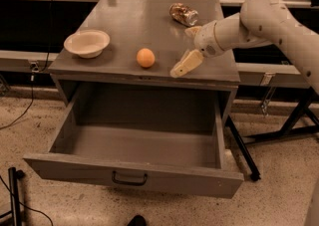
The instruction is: Place orange into top drawer
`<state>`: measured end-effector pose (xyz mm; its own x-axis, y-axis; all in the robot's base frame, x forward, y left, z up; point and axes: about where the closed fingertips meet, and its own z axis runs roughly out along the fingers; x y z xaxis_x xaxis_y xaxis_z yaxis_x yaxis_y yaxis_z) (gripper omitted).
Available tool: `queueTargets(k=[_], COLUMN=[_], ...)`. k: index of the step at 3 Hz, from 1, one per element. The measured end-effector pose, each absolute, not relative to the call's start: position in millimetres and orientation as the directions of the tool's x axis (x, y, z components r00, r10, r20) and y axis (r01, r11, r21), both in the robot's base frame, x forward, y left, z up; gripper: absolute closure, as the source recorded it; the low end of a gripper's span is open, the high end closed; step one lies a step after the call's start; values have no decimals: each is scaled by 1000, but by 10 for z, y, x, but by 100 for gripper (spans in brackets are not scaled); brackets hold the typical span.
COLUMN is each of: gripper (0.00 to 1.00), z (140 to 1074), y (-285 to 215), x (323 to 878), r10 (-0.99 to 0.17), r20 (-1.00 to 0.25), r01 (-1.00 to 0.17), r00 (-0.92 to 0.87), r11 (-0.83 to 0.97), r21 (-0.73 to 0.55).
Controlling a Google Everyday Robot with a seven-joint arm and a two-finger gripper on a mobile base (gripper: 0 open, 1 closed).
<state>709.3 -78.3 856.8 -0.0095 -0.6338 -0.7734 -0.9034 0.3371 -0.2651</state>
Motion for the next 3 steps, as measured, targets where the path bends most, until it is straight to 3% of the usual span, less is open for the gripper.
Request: queueTargets(k=[2,3], gripper=[0,0], z=[8277,8340], y=[-268,147], x=[7157,6999], r10=[-575,-555], r20=[-815,-831], r01=[-944,-980], r00=[-63,-32], r11=[300,180], r21=[-138,-82])
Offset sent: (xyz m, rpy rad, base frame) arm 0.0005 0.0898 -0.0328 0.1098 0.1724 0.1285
